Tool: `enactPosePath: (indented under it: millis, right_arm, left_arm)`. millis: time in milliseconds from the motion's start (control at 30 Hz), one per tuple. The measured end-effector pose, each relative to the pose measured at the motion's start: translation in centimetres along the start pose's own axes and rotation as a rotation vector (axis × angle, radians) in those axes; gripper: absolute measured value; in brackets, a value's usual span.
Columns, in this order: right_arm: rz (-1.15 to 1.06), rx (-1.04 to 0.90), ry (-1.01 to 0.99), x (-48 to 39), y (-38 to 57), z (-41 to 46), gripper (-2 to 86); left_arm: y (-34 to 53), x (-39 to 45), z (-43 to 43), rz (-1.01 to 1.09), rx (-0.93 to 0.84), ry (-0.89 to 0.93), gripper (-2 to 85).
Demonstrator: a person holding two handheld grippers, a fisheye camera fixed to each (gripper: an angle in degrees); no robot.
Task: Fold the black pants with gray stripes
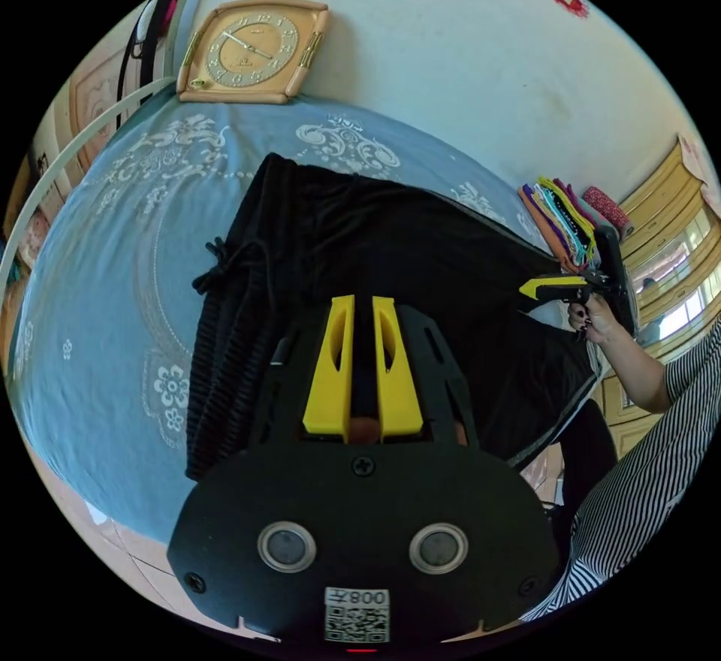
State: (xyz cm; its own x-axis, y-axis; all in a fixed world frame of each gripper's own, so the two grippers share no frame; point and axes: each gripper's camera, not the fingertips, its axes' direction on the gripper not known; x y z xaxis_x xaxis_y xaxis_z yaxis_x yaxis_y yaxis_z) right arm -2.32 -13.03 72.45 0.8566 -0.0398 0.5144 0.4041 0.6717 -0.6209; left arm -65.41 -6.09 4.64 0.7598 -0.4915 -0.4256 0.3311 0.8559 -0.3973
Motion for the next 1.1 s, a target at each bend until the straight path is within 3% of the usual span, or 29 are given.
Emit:
enactPosePath:
  millis: [500,767,933,1100]
  right_arm:
    - [-0.018,0.023,0.178,2.1,-5.6,-1.5,2.9]
    - [-0.019,0.039,0.211,1.7,-6.3,-2.2,5.9]
    - [-0.062,0.075,0.274,0.8,-7.7,-3.6,6.2]
    - [-0.108,0.045,0.340,0.2,-9.7,-3.2,6.3]
  left_arm:
    - [-18.2,5.4,5.8,0.165,-0.107,-0.147,7.0]
    - [-24.1,9.1,8.8,0.281,-0.224,-0.239,7.6]
    - [-26.6,12.3,9.6,0.383,-0.207,-0.318,8.0]
    - [-29.5,14.1,13.0,0.403,-0.326,-0.350,8.8]
